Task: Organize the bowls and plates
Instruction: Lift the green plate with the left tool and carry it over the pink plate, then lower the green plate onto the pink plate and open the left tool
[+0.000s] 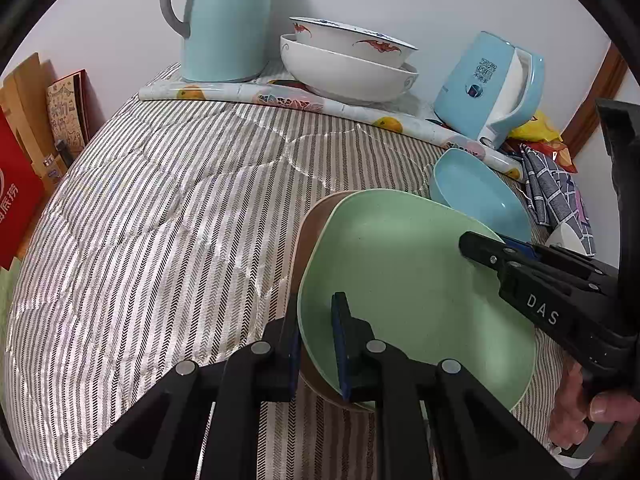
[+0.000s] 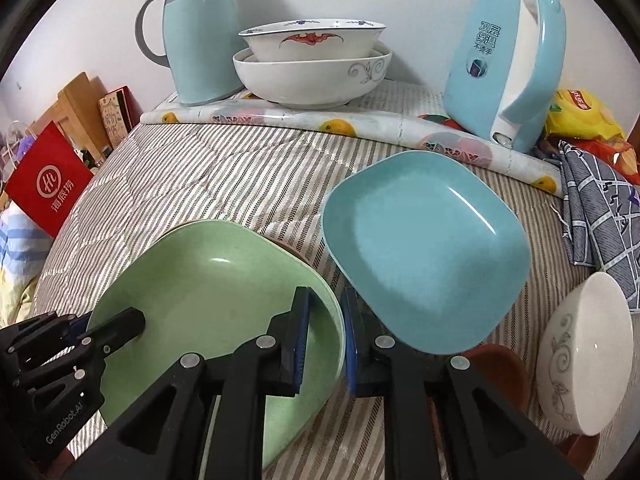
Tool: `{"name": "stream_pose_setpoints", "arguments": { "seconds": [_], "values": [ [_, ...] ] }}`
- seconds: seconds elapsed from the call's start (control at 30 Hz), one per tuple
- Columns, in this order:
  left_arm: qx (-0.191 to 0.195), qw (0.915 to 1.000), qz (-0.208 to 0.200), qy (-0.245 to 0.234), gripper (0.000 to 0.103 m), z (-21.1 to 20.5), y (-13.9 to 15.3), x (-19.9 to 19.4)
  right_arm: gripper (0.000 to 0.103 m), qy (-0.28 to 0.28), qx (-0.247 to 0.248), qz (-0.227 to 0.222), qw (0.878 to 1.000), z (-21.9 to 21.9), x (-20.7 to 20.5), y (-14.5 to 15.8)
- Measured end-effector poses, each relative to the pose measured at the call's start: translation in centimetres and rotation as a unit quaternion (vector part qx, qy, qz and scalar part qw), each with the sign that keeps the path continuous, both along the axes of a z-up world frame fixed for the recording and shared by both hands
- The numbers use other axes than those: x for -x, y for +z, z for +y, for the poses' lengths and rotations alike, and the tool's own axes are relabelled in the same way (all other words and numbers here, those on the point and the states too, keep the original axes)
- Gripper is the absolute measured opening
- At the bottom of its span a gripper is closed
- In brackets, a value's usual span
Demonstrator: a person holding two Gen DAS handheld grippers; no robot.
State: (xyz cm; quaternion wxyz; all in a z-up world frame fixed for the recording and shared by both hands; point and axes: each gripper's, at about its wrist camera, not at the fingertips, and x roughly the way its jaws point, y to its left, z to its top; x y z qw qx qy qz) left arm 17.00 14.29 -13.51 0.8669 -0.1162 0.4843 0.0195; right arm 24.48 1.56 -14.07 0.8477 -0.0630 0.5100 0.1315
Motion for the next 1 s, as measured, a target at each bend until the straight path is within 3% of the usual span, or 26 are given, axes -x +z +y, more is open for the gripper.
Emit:
{"name": "stream_pose_setpoints", "arguments": {
  "seconds": [0.23,0.3,0.37,0.4,0.53,0.63,1.0],
  "values": [
    [0.01,0.9999,0.008,0.003,0.016,0.2,-0.1,-0.2,0.024,0.022,0.019,-0.014,0.999,0.9,-0.4,-0.3],
    [0.014,0.9998,0.013,0.007,0.016,0.3,0.0,-0.2,0.031,0.023,0.016,-0.019,0.999,0.8,-0.2,-0.1],
    [0.015,0.9998,0.012,0.005,0.02,0.2,0.2,-0.1,0.051,0.019,0.009,-0.023,1.0,0.6,0.0,0.3],
    [0.017,0.9998,0.011,0.003,0.022,0.1,0.3,0.0,0.053,0.016,0.01,-0.027,0.999,0.4,0.2,0.5],
    [0.025,0.9997,0.0,-0.002,0.041,-0.4,1.1,0.4,0.053,0.016,0.014,-0.028,0.999,-0.1,0.9,0.9],
    [0.002,1.0,-0.008,0.004,0.052,-1.0,1.8,0.6,0.053,0.012,0.006,-0.022,1.0,-0.9,1.6,1.1],
    [-0.005,0.9998,-0.018,0.011,0.052,-1.5,2.9,1.2,0.053,0.007,-0.006,-0.014,1.0,-2.3,3.7,1.5]
  ]
}}
